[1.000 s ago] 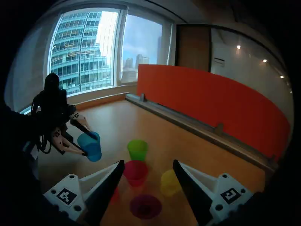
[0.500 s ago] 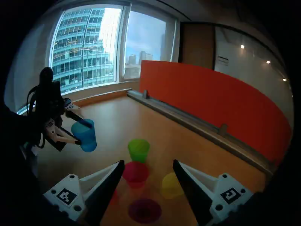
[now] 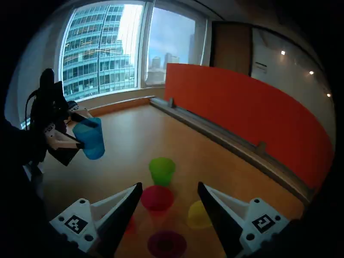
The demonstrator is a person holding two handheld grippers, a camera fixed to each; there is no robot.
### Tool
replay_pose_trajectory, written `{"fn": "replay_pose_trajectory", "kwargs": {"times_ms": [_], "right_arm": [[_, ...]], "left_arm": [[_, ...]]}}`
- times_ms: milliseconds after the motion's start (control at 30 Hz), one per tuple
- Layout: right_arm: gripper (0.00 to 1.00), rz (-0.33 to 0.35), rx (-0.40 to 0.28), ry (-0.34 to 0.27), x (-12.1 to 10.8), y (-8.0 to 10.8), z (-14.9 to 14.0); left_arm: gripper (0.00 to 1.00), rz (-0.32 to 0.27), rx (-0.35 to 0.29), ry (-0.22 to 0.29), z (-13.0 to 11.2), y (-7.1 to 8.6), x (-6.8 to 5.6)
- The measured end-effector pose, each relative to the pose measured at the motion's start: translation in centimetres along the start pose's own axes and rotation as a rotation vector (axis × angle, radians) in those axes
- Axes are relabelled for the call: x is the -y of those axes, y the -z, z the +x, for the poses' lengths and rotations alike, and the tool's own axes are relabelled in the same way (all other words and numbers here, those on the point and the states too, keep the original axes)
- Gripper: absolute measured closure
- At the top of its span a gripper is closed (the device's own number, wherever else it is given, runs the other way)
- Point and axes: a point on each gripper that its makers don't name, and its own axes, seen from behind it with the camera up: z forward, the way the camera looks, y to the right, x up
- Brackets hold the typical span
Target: Pour water
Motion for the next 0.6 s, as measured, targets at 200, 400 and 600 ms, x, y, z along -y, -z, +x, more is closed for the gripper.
{"fn": "replay_pose_trajectory", "kwargs": {"times_ms": [200, 400, 600], "right_arm": [[0.0, 0.015, 0.029, 0.017, 0.4, -0.7, -0.3], [0.0, 0.035, 0.064, 0.03, 0.9, -2.1, -0.3], [0.0, 0.053, 0.103, 0.033, 1.2, -3.7, -0.3]], "left_arm": [[0.15, 0.006, -0.02, -0.007, 0.7, 0.6, -0.1], [0.15, 0.015, -0.03, -0.016, 1.2, 1.1, -0.1], [0.15, 0.023, -0.037, -0.022, 1.7, 1.8, -0.2]]}}
